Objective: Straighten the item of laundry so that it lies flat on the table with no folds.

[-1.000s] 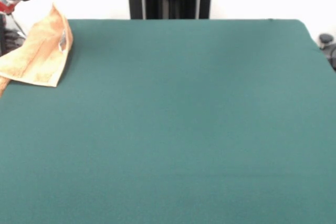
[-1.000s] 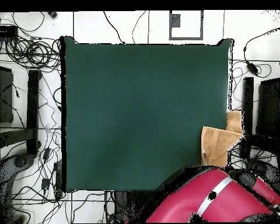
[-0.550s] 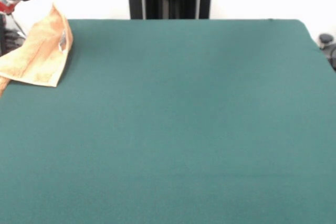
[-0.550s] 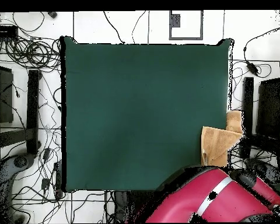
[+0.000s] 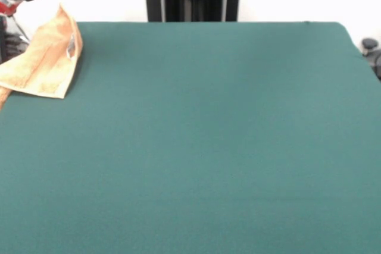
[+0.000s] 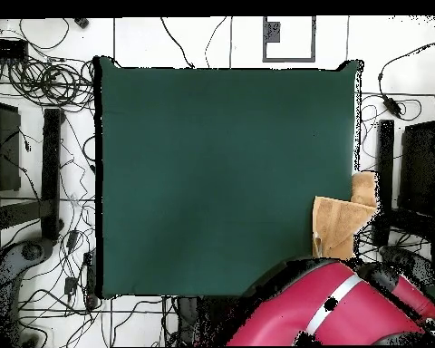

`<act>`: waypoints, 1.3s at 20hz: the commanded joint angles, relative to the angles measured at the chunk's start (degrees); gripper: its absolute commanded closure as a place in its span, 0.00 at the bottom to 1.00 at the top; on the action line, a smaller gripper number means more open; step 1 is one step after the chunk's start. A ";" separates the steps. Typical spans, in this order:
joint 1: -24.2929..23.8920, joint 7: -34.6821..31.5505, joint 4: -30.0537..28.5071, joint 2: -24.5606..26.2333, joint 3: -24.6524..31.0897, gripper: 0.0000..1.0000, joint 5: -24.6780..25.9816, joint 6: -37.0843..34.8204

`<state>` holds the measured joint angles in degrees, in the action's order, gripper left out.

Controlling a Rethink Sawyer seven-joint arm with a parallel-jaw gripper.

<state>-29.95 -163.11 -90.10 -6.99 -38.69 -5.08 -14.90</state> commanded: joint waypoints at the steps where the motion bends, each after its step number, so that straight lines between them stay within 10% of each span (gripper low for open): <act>1: 1.23 -1.96 -1.18 1.50 6.43 1.00 1.19 0.89; 11: -13.90 8.41 -8.04 -7.32 9.77 1.00 18.92 11.28; 26: -29.47 15.92 -5.72 -22.01 15.28 1.00 42.32 3.80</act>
<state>-59.84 -163.05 -94.34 -24.34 -36.09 32.03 -6.32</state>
